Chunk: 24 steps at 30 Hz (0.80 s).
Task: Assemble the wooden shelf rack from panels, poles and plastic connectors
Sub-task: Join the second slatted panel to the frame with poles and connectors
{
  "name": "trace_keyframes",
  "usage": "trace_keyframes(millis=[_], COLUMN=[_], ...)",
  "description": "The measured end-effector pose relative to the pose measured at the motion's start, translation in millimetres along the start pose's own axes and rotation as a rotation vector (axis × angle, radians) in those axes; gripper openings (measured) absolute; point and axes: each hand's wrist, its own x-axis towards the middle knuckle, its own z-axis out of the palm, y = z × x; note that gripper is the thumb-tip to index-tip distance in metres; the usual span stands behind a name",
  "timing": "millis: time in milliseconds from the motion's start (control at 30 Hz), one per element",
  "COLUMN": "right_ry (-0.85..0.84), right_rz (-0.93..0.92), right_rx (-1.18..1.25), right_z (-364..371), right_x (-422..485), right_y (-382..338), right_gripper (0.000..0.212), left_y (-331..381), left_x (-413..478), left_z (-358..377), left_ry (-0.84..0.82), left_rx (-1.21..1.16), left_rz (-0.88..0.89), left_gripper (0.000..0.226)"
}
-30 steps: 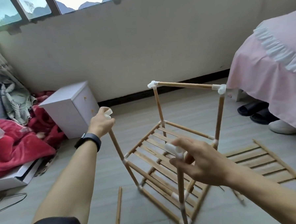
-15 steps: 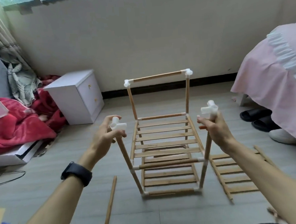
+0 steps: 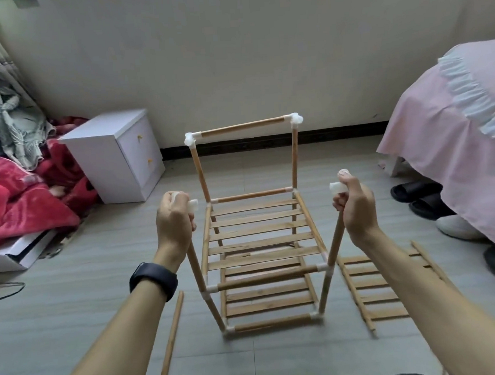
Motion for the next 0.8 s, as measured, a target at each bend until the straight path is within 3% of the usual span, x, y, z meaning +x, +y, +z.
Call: trace_keyframes(millis=[333, 467, 633, 700, 800], right_ry=[0.044, 0.005, 0.241, 0.249, 0.014], right_rz=[-0.106, -0.035, 0.026, 0.022, 0.055], right_rx=[-0.224, -0.360, -0.442, -0.433, -0.504], right_z=[7, 7, -1, 1, 20], right_x=[-8, -11, -37, -60, -95], right_y=[3, -10, 15, 39, 77], right_gripper=[0.047, 0.060, 0.077, 0.064, 0.020], left_y=[-4, 4, -5, -26, -76], left_x=[-19, -19, -23, -31, -41], left_z=[-6, -7, -27, -39, -63], left_ry=[-0.006, -0.022, -0.073, -0.071, -0.057], left_rx=[0.006, 0.018, 0.056, 0.101, 0.214], left_rz=[0.030, -0.005, -0.029, -0.020, -0.180], left_gripper=[0.025, 0.028, 0.065, 0.070, 0.071])
